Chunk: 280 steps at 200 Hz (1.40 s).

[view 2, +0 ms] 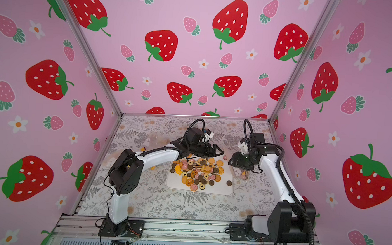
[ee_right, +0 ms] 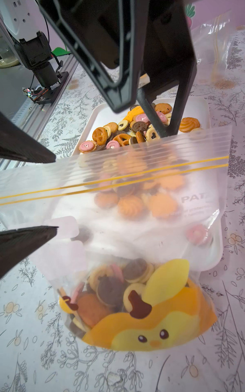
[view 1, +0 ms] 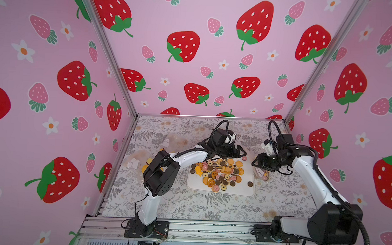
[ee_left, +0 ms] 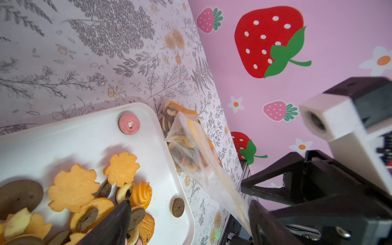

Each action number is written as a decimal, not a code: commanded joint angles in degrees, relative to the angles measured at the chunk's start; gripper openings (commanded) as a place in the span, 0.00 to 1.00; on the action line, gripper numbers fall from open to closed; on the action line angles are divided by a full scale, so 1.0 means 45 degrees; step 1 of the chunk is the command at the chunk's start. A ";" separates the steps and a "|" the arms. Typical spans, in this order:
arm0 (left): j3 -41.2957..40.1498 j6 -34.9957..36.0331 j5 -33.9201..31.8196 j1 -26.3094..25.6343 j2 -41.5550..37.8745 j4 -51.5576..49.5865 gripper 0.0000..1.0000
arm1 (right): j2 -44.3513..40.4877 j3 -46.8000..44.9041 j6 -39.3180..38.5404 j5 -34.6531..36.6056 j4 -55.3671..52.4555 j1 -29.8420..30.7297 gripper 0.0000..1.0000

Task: Pour cookies out of the ziploc bag
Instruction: Open the ziploc bag at the center of the board.

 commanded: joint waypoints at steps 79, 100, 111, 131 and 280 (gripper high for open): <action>-0.0135 -0.0154 0.0506 -0.0187 0.0318 0.0635 0.88 | 0.0129 0.0288 -0.0077 -0.0612 0.0185 0.0174 0.51; -0.0170 -0.0213 0.0509 -0.0205 0.0363 0.0708 0.88 | 0.0070 0.0332 -0.0186 -0.0936 0.0014 0.0272 0.56; -0.0189 -0.0212 0.0507 -0.0207 0.0363 0.0718 0.88 | 0.0078 0.0295 -0.0248 -0.0937 -0.0019 0.0311 0.58; -0.0151 -0.0234 0.0524 -0.0227 0.0365 0.0708 0.88 | 0.0232 0.0273 -0.0287 -0.0692 -0.0104 0.0331 0.55; -0.0850 -0.0301 0.0781 -0.0273 0.0095 0.1234 0.88 | 0.0688 0.0333 -0.0089 0.0689 -0.0097 0.0272 0.22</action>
